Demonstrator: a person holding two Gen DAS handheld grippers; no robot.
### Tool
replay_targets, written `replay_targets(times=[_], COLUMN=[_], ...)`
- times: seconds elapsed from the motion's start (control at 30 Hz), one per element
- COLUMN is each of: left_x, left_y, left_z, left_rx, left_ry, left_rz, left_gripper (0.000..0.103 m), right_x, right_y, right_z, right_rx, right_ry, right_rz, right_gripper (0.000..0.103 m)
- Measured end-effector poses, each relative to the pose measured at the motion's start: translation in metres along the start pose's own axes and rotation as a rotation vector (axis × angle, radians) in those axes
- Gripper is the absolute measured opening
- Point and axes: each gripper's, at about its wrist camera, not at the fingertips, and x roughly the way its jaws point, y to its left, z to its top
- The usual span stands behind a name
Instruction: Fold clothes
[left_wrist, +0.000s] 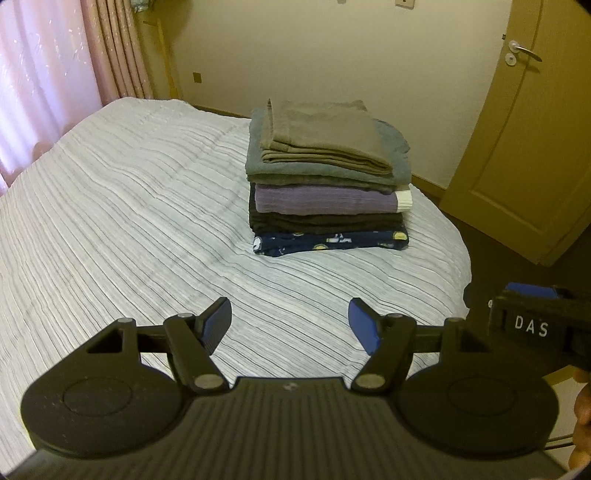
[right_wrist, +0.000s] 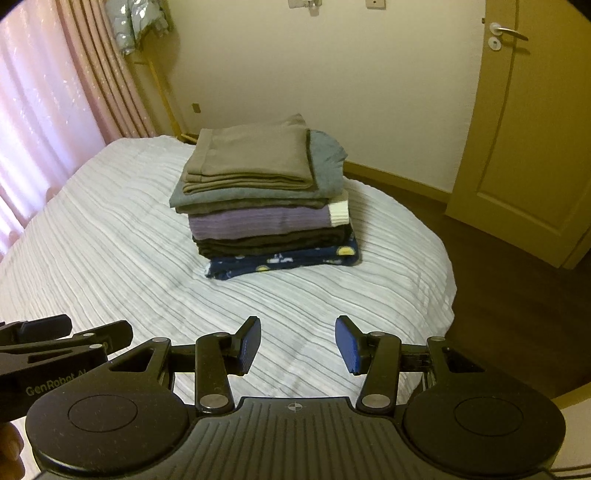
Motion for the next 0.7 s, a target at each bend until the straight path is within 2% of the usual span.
replay_targets(times=[0.4, 0.7], left_x=[0.036, 0.052], left_y=[0.006, 0.012], left_z=[0.016, 0.026], left_rx=[-0.003, -0.002], left_ry=[0.046, 0.048], left_rz=[-0.012, -0.016], left_gripper=[0.067, 0.067], right_x=[0.033, 0.053], right_y=[0.004, 0.008], right_z=[0.015, 0.025], right_rx=[-0.004, -0.005], right_ry=[0.055, 0.083], right_rz=[-0.012, -0.027], right_gripper=[0.049, 0.049])
